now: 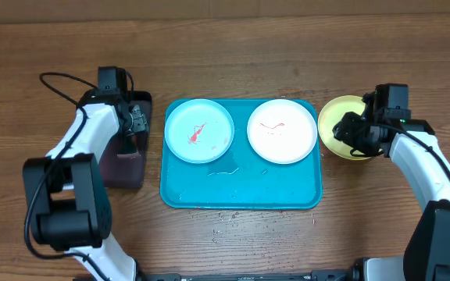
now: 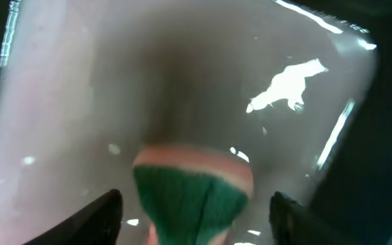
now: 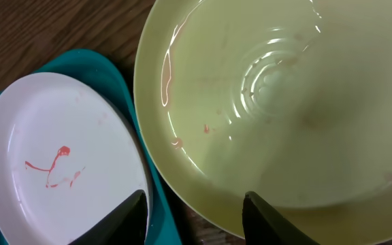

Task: Clean dirty plates on tray and stack at the side
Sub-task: 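Lower the yellow plate onto the table right of the tray and release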

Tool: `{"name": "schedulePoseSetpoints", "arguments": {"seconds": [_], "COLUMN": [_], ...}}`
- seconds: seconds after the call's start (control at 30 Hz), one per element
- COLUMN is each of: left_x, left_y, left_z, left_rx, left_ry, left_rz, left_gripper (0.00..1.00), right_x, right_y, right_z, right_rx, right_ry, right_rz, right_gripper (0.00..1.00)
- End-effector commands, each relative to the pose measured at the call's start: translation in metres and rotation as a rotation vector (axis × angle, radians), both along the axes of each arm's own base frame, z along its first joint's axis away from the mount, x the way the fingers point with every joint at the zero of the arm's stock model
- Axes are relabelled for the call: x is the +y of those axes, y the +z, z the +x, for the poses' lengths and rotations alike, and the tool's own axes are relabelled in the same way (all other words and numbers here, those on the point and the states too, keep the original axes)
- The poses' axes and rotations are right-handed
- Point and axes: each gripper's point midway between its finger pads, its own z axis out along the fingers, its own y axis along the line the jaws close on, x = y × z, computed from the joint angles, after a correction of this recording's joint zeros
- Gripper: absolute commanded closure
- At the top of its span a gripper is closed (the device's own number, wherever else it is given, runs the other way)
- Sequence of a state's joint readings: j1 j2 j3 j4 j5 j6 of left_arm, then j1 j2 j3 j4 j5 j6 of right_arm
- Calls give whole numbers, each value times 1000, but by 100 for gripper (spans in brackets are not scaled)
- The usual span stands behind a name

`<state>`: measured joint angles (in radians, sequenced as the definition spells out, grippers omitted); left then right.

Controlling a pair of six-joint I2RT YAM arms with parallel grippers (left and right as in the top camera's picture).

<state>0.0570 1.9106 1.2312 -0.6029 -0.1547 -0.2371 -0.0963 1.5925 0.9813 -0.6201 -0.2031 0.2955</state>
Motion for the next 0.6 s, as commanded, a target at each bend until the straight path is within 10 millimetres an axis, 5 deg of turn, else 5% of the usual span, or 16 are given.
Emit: {"name": "schedulePoseSetpoints", "arguments": {"seconds": [0.0,0.07,0.13,0.17,0.2,0.4,0.43,0.5,0.57], "left_x": [3,3,4,5,6,14,14,14,13], "left_y": [-17,-23,-25,-24,-22,6,10,14,12], "left_z": [-1,1,2,4,5,20,20,18,11], "left_rx": [26,28,26,18,10,-49,-54,-51,-23], "left_ry": [20,20,21,22,23,8,3,3,0], "left_rz": [5,5,9,13,17,75,76,76,68], "left_gripper": [36,46,69,89,96,96,95,44,24], "right_x": [2,2,2,2,2,2,2,2,2], "right_y": [2,2,2,2,2,2,2,2,2], "right_z": [1,1,1,1,1,1,0,0,-1], "right_rx": [-14,-14,-13,-13,-12,-12,-11,-9,-6], "right_ry": [16,16,16,17,16,16,16,17,17], "right_rz": [-5,-5,-5,-6,-5,-5,-5,-5,-5], "right_gripper": [53,55,56,57,58,60,60,60,60]}}
